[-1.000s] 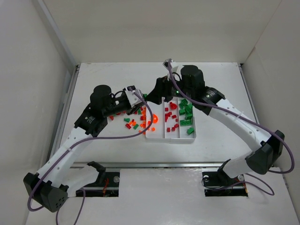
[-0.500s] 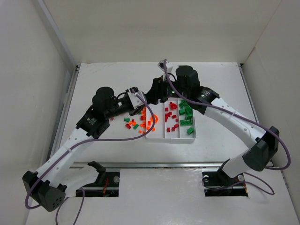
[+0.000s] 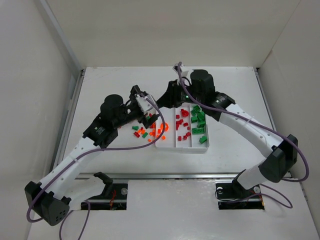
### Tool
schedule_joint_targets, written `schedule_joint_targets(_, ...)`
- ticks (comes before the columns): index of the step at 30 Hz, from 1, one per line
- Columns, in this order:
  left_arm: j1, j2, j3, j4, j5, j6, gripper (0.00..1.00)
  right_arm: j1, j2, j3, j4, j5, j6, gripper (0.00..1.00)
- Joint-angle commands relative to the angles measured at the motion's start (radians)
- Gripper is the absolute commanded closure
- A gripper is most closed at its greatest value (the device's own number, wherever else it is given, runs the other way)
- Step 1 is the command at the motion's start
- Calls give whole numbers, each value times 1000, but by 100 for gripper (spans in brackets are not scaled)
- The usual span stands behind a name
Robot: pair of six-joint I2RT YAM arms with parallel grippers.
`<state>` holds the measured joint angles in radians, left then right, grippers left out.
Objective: Sort the legos into containers by color
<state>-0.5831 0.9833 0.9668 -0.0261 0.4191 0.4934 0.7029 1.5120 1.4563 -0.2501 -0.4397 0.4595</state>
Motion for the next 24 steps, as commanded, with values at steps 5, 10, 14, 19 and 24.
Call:
schedule_joint_targets(5,-4,-26,-123,18,-317,-145,0,-163,-105,-157,-86,405,-106,100)
schedule_joint_targets(10,-4,-15,-183,18,-545,-213,0,-216,-66,-212,-222,636,-170,100)
schedule_joint_targets(14,-4,-3,-240,28,-632,-225,0,-238,-35,-257,-251,659,-179,100)
schedule_joint_targets(19,-4,-5,-322,51,-634,-188,0,-238,14,-289,-261,624,-179,80)
schedule_joint_targets(24,6,35,-364,71,-605,-122,0,-238,63,-271,-287,615,-189,30)
